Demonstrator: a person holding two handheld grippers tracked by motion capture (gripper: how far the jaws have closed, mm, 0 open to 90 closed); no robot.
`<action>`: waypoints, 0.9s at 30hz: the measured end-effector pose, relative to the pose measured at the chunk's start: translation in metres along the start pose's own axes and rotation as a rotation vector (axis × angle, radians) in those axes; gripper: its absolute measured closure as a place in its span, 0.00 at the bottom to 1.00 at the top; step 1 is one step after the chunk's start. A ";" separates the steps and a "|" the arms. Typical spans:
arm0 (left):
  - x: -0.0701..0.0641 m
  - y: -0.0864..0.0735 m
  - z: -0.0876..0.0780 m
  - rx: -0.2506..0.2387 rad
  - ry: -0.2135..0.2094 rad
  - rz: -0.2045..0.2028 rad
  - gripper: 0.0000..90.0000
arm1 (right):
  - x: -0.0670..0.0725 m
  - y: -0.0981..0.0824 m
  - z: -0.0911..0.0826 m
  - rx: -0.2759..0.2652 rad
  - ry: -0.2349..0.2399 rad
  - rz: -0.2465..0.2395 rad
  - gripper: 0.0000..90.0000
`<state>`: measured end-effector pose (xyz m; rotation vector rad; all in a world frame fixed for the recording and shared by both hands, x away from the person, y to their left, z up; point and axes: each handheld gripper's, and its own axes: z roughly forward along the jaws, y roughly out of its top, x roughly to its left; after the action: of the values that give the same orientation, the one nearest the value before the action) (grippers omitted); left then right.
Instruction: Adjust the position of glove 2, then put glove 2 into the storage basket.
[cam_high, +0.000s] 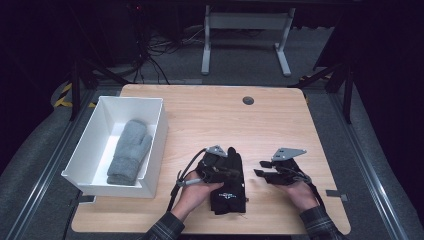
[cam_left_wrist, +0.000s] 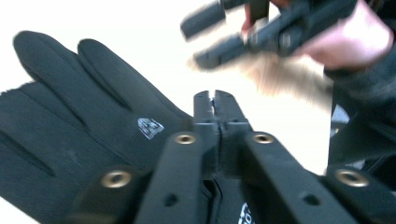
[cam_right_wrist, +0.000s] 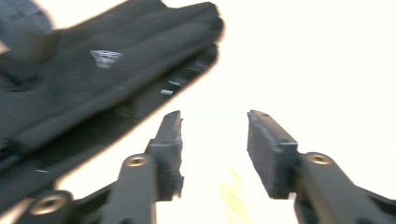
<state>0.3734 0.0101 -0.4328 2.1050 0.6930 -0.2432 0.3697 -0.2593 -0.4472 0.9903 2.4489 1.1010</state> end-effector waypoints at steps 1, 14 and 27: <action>-0.002 -0.001 0.004 0.019 -0.001 0.010 1.00 | -0.003 -0.002 -0.002 -0.001 -0.009 0.006 0.55; -0.017 -0.009 0.029 0.193 0.041 0.084 1.00 | -0.017 -0.012 0.004 0.017 -0.105 0.001 0.27; -0.001 -0.028 -0.013 0.239 0.145 0.080 1.00 | -0.022 -0.016 0.010 0.031 -0.146 0.015 0.22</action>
<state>0.3563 0.0332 -0.4438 2.3915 0.6902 -0.1353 0.3833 -0.2767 -0.4660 1.0613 2.3521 0.9622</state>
